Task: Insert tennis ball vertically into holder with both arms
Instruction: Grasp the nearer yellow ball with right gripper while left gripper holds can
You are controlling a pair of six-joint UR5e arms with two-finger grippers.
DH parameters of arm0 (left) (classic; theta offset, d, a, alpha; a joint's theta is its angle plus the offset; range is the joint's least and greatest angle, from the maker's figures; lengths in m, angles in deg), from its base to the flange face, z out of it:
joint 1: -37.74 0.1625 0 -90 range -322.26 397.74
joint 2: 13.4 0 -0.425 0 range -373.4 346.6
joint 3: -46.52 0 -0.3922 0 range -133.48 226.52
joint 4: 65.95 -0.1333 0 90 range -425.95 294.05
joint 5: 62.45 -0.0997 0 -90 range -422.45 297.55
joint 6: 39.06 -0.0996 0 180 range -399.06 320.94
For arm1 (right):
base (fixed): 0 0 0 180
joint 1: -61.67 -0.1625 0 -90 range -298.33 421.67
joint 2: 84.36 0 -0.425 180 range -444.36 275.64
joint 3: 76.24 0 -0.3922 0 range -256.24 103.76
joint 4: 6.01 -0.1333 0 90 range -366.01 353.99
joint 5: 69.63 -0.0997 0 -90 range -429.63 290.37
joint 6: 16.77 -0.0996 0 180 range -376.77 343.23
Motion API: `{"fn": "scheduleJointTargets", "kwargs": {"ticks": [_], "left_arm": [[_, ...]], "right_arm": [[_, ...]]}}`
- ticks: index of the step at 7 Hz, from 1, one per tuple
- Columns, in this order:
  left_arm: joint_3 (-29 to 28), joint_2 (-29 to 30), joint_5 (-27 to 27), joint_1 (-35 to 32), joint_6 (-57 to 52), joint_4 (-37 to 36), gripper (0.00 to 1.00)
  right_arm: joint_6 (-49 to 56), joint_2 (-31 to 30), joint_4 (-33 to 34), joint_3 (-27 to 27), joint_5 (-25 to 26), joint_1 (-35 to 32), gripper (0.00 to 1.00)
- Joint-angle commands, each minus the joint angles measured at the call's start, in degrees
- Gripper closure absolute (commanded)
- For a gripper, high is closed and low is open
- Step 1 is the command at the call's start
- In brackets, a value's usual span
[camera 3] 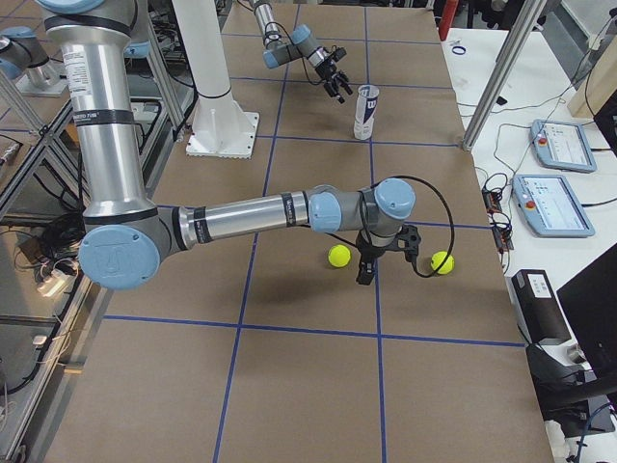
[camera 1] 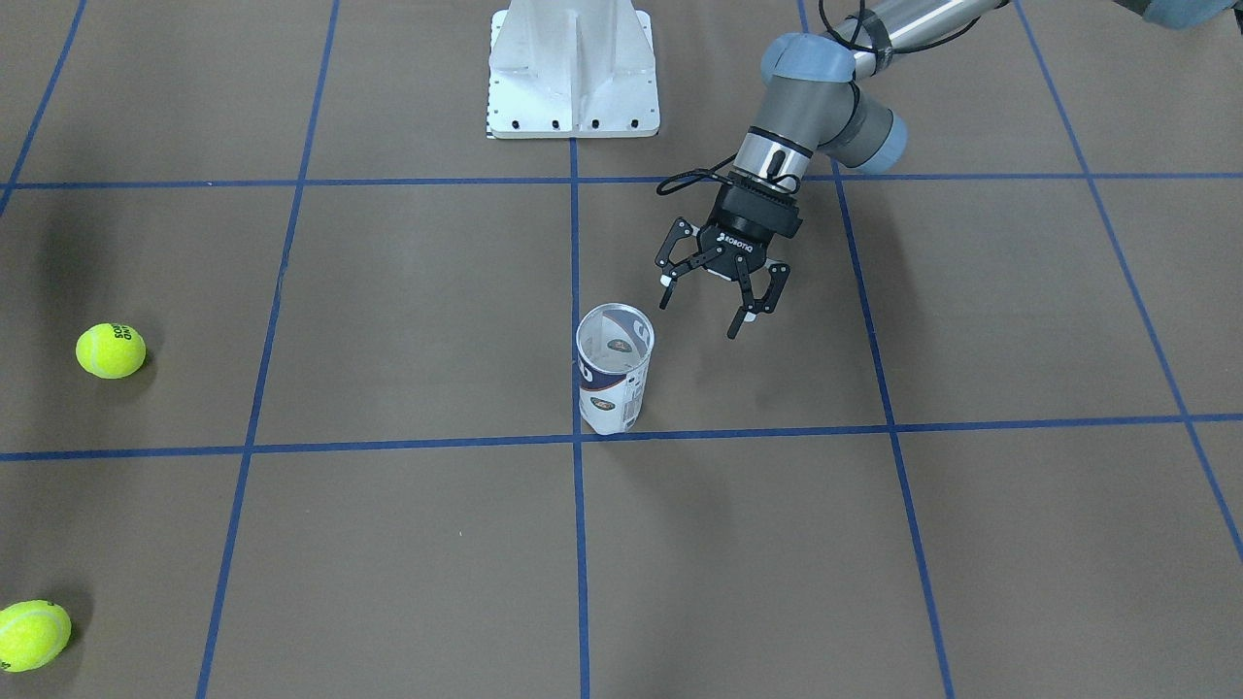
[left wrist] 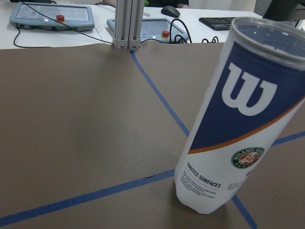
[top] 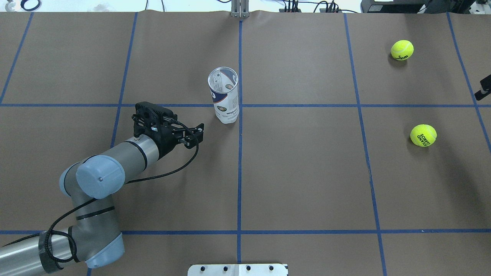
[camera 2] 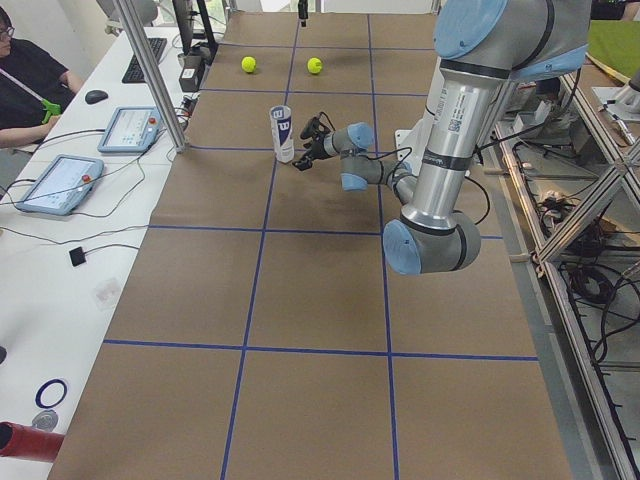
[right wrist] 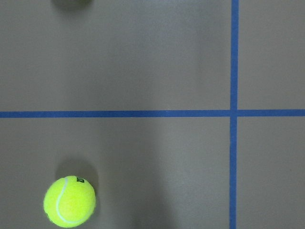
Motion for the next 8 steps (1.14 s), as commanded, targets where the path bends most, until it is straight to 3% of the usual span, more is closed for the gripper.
{"fn": "scheduleJointTargets", "kwargs": {"ticks": [1,3,5,7,8], "left_arm": [[-0.09,0.16,-0.08,0.05,0.04,0.00,0.06],[0.00,-0.02,-0.08,-0.04,0.04,0.00,0.06],[0.00,-0.02,-0.08,-0.04,-0.05,0.00,0.05],[0.18,-0.02,-0.08,-0.04,-0.05,0.00,0.05],[0.18,-0.19,-0.08,-0.13,-0.05,0.00,0.05]], "right_arm": [[-6.89,0.48,-0.51,-3.61,0.33,6.26,0.00],[-7.35,-0.04,-6.39,-1.34,5.56,12.41,0.00],[-7.26,0.48,-10.15,2.86,5.87,14.63,0.00],[-7.43,0.66,-19.64,9.81,5.69,15.86,0.00],[-7.43,1.96,-19.68,9.57,5.25,15.87,0.00]]}}
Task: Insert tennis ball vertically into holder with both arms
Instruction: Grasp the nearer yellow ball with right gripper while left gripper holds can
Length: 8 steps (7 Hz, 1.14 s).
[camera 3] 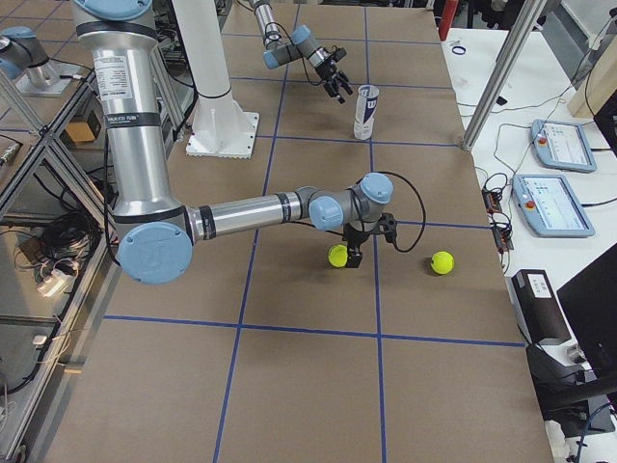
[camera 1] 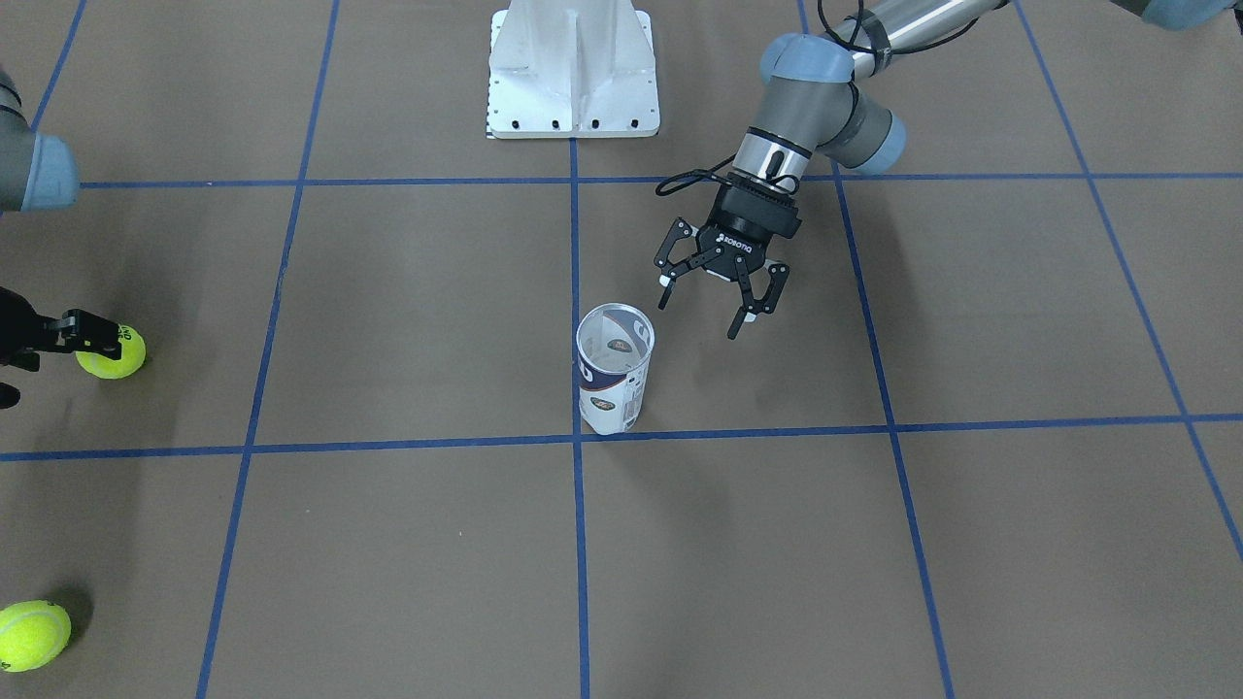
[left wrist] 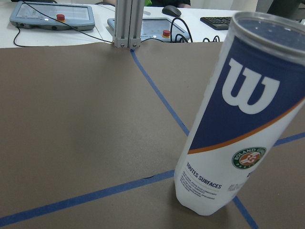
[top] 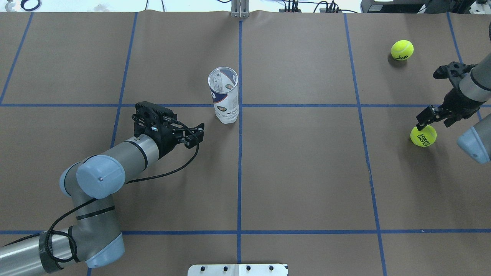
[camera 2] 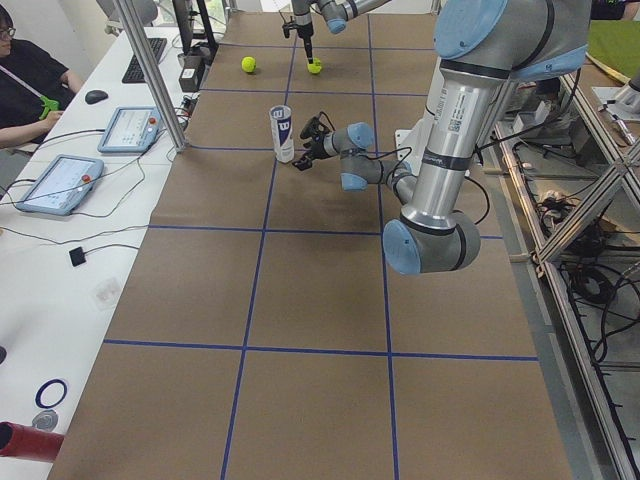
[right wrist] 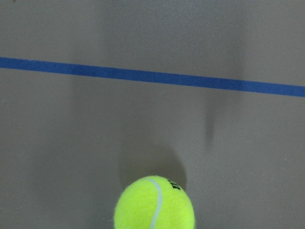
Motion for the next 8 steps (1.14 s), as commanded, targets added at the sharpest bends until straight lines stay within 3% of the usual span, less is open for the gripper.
{"fn": "scheduleJointTargets", "kwargs": {"ticks": [1,8], "left_arm": [[-0.03,-0.47,0.08,-0.06,0.00,0.00,0.05],[-0.12,-0.47,0.00,-0.06,0.00,0.09,0.05]], "right_arm": [[-0.13,1.25,-1.89,1.44,-0.37,0.39,0.00],[-0.13,0.55,-1.27,1.27,-1.78,2.50,0.01]]}}
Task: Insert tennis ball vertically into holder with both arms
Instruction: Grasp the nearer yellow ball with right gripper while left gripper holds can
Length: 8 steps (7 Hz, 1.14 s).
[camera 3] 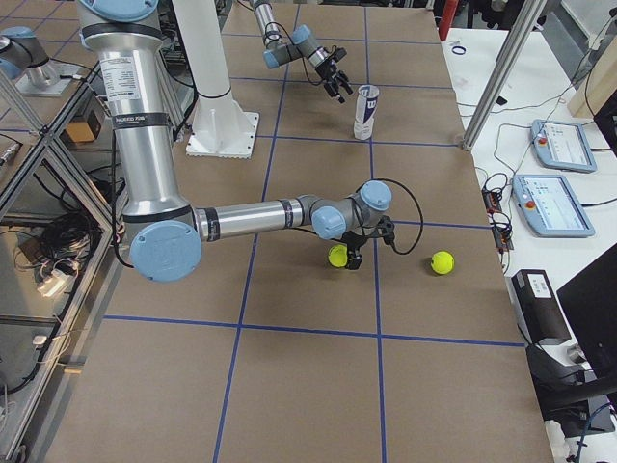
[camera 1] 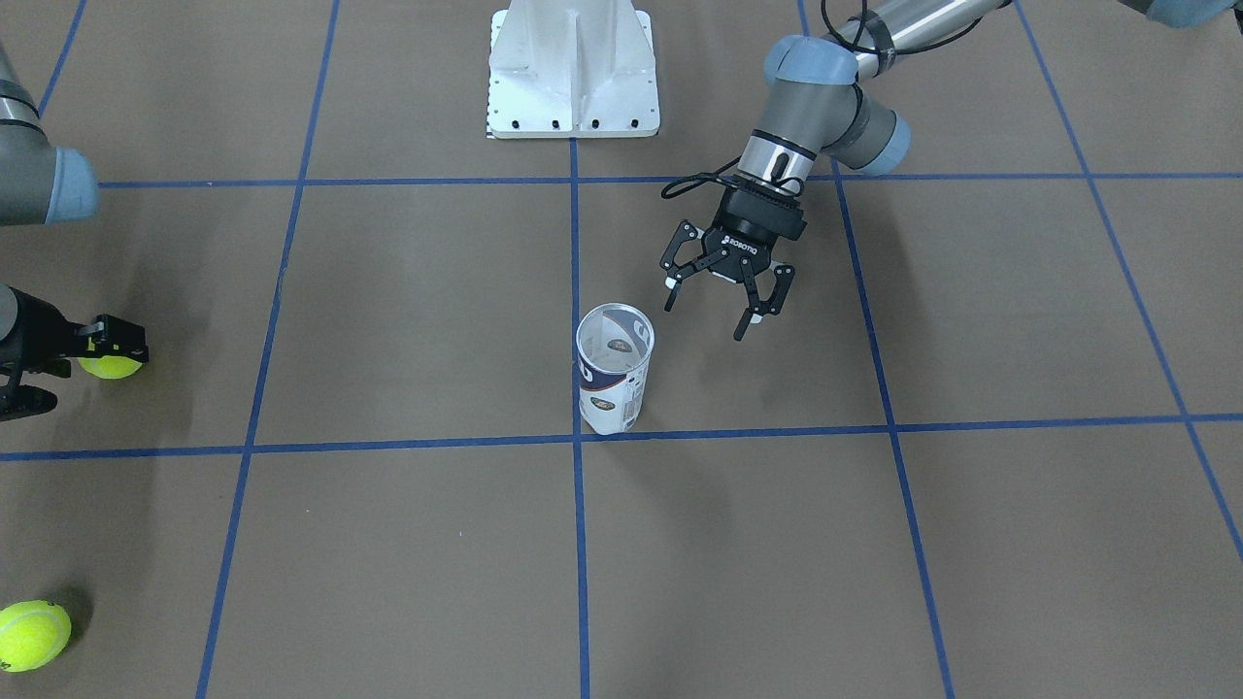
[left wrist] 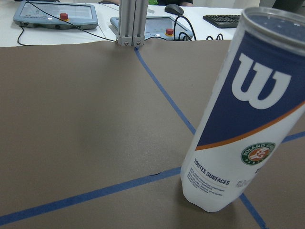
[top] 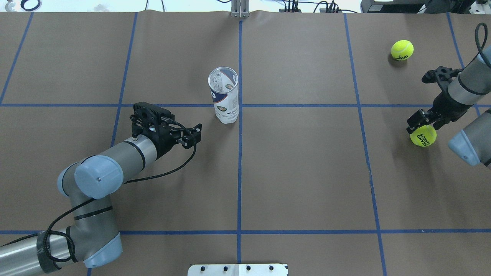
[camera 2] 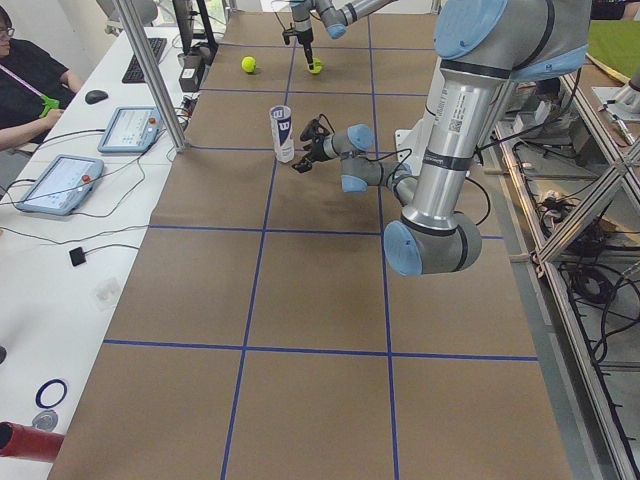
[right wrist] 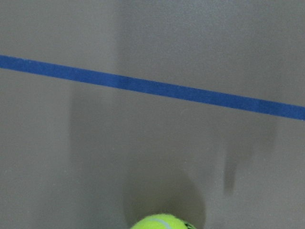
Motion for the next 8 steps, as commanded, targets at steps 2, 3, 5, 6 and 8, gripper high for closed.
{"fn": "scheduleJointTargets", "kwargs": {"ticks": [2,3,5,6,8], "left_arm": [[-0.09,0.07,0.00,0.00,-0.05,-0.04,0.05],[-0.18,0.24,0.00,0.09,-0.05,0.05,0.05],[-0.27,0.51,0.09,0.09,-0.05,0.05,0.05],[-0.36,1.12,0.00,0.35,-0.05,0.14,0.05],[-1.75,1.65,-0.44,0.70,-0.14,0.40,0.06]], "right_arm": [[-0.35,-0.43,0.02,0.00,-0.34,0.55,0.14],[-1.66,-0.34,0.02,-0.09,-1.47,0.55,0.74],[-1.67,-0.86,-0.06,-3.14,-1.74,0.20,1.00],[-2.02,-1.04,0.02,-4.30,-3.83,-1.63,1.00],[-3.24,1.67,0.02,-4.40,-8.86,-5.42,1.00]]}}
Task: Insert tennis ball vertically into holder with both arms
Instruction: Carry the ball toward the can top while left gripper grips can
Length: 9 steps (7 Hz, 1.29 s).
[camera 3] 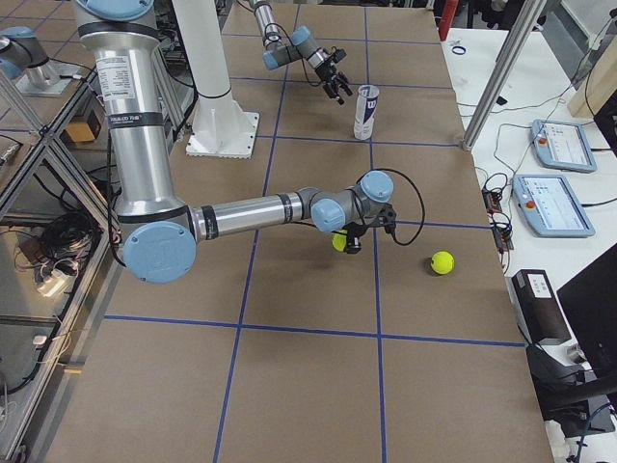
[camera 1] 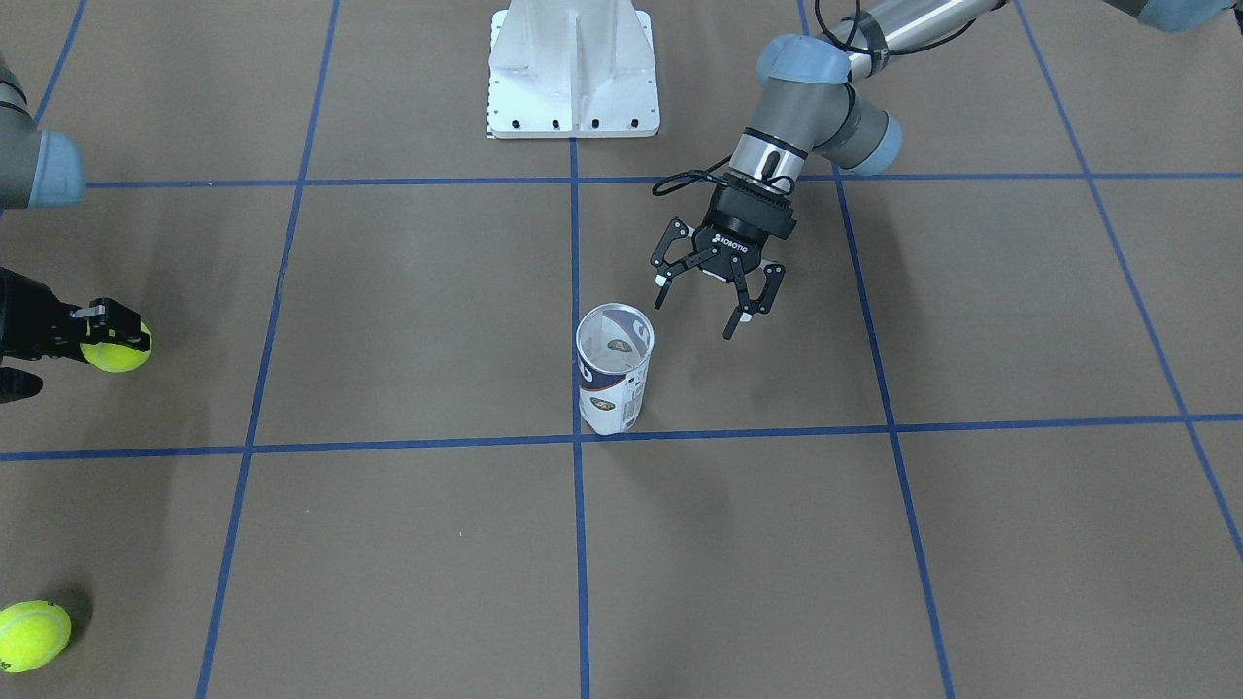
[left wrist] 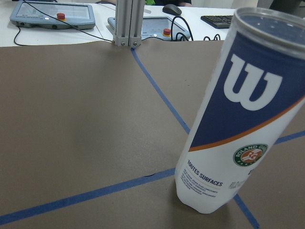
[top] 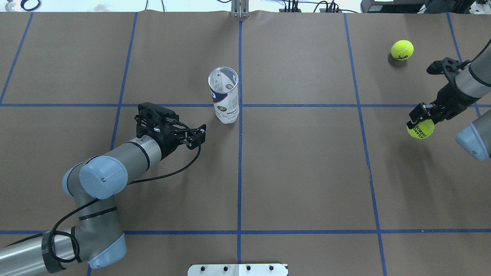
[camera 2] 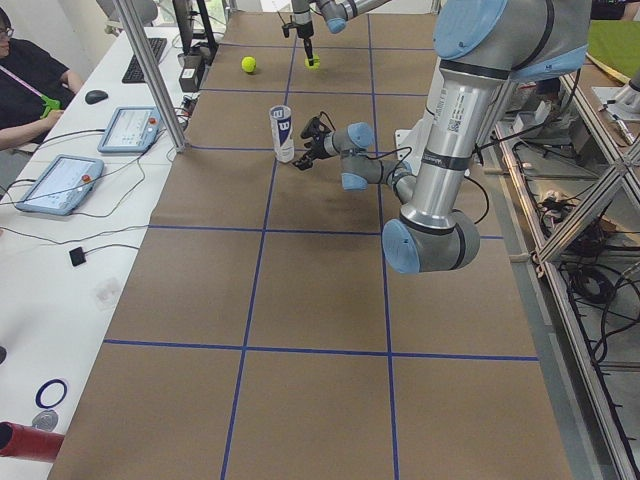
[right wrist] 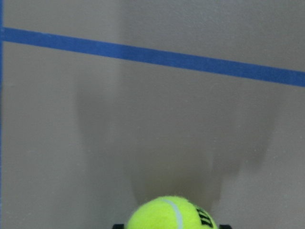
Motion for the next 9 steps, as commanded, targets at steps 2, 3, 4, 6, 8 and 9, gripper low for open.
{"fn": "scheduleJointTargets", "kwargs": {"ticks": [2,3,4,6,8,9], "left_arm": [[-6.23,5.03,-5.76,1.87,-0.03,0.38,0.06],[-7.22,5.83,-7.26,3.02,-0.12,0.47,0.11],[-7.49,6.28,-8.50,3.46,-0.12,0.47,0.14],[-9.16,7.15,-11.57,3.90,-0.73,1.43,0.13],[-11.17,10.92,-11.41,3.91,-2.04,1.44,0.01],[-11.45,11.63,-11.41,3.91,-2.31,1.44,0.01]], "right_arm": [[-10.44,7.69,0.01,-0.25,-3.68,-2.06,1.00],[-14.41,10.42,0.01,-0.25,-3.77,-1.80,1.00],[-18.10,12.54,0.01,-0.25,-3.77,-1.28,1.00],[-25.05,17.28,0.01,-0.34,-3.59,0.56,1.00],[-28.24,20.37,0.01,-0.16,-3.51,1.71,1.00],[-29.55,21.25,0.01,-0.08,-3.25,2.50,1.00]]}}
